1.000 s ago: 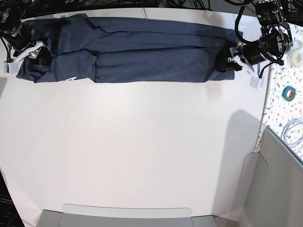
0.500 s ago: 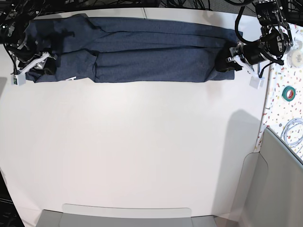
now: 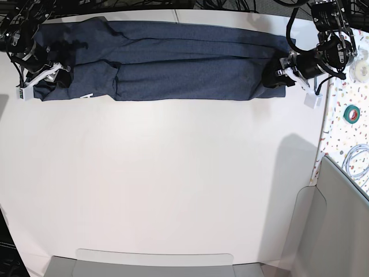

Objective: Layout the t-shirt on the table in an organized manner, then fold the t-shirt properly
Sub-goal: 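Regrasp the strip end at the right gripper, tucking the loose fabric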

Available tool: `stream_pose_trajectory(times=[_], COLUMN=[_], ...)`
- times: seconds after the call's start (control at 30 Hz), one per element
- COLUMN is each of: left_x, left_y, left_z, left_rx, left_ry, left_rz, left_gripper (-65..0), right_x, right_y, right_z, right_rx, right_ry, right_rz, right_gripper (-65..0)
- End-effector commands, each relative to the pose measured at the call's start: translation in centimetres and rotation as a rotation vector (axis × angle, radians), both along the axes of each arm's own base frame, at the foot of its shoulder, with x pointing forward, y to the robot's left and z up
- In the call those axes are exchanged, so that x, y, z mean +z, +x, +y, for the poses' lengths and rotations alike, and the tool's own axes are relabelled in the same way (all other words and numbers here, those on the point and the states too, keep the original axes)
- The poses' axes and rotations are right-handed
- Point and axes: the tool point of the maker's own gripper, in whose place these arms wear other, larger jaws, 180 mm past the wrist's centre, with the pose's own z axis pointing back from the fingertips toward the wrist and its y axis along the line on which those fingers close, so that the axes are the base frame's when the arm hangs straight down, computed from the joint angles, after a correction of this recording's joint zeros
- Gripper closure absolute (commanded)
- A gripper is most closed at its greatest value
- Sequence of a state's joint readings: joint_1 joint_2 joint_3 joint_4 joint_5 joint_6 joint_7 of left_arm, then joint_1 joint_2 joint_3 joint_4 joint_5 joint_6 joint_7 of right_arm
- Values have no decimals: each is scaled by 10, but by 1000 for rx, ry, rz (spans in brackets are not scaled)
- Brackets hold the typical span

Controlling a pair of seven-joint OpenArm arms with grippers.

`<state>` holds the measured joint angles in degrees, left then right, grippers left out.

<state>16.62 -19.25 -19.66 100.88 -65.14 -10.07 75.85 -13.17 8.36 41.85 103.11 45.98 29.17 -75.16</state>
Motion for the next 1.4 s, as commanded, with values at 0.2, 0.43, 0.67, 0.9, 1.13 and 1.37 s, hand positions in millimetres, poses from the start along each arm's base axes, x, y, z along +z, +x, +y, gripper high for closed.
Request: stream_pose_trajectory(times=[0.2, 0.43, 0.67, 0.9, 1.13, 1.37], left_x=[11, 11, 10, 10, 10, 10], left_y=[8, 8, 7, 6, 6, 6], left_z=[3, 4, 4, 4, 4, 5], left_rx=[1, 2, 2, 2, 2, 3], left_ry=[1, 1, 1, 1, 1, 3], left_rz=[-41, -42, -39, -37, -37, -36], left_gripper=[-139, -139, -139, -139, -139, -139], right_x=[8, 4, 2, 1, 4, 2], right_y=[8, 11, 9, 9, 9, 11], right_z=[7, 24, 25, 31, 38, 48], right_rx=[37, 88, 91, 131, 230, 217], right_ry=[-7, 12, 13, 11, -24, 205], right_rz=[-36, -27, -19, -13, -57, -108], right_gripper=[-258, -258, -118, 0, 0, 0])
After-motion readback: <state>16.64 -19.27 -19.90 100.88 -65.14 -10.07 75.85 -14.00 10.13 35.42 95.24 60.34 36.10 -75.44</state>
